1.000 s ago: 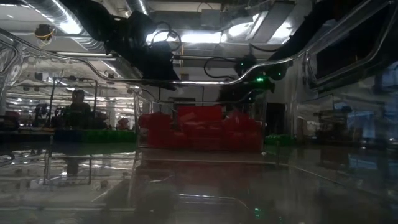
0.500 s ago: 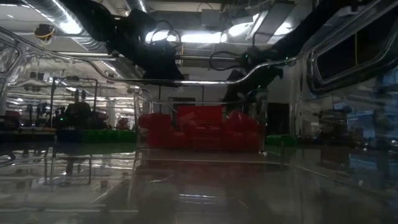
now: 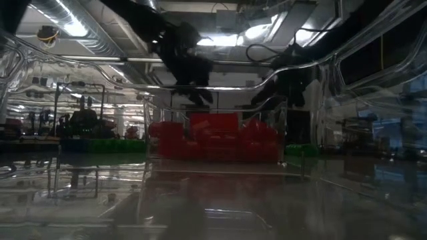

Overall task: Sort blocks
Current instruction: Put the red game piece into the top right transparent bin

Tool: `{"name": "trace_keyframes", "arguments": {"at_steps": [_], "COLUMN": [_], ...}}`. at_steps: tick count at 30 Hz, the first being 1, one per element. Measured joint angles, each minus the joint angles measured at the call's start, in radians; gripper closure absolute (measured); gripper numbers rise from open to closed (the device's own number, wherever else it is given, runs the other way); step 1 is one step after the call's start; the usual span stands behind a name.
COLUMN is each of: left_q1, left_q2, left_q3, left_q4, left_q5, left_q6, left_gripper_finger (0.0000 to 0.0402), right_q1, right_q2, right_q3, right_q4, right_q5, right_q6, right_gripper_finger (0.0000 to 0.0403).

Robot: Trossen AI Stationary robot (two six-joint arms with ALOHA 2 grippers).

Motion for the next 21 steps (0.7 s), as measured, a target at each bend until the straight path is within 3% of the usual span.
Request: {"name": "trace_keyframes", "arguments": {"at_steps": [6,9,21], "left_q1": [-0.001,-0.002,0.006], "left_q2": [0.201,0.272,0.355], "left_q3": [0.216,0.280,0.311], "left_q4": [-0.213,-0.278,-0.268], "left_q5": [-0.002,-0.003,-0.119], "left_q6": [-0.010,-0.035,-0.107], "left_gripper_finger": [0.0164,0.0185,0.0294], "right_q1": [-0.002,-0.002,-0.002], "right_q2": [0.000,0.000,0.000], "right_q3": [-0.063,-0.080,-0.129], "right_q4": [0.085,0.110,0.163], "right_q5": [0.000,-0.011,-0.026], "right_q6": [0.008,0.007,0.003], "right_gripper_finger": [0.0109,0.0109,0.0109]}}
